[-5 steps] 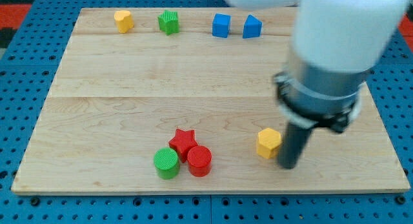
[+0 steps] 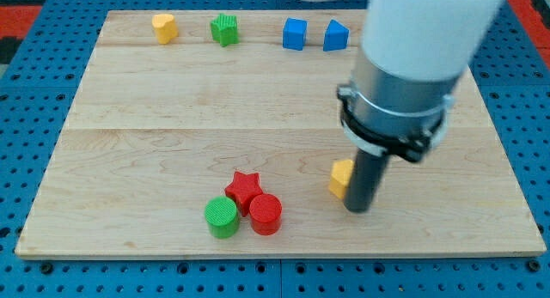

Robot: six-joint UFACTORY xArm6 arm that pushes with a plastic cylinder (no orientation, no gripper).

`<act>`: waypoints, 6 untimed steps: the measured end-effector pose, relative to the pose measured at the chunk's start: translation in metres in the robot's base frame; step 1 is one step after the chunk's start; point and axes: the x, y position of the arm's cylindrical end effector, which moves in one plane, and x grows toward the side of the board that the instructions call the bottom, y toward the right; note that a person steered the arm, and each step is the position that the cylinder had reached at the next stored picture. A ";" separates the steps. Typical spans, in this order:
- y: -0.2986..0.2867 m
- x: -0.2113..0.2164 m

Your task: Push the yellow hexagon to the top side of the board

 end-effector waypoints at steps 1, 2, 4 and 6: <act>-0.043 -0.032; -0.023 -0.050; 0.026 -0.127; 0.048 -0.122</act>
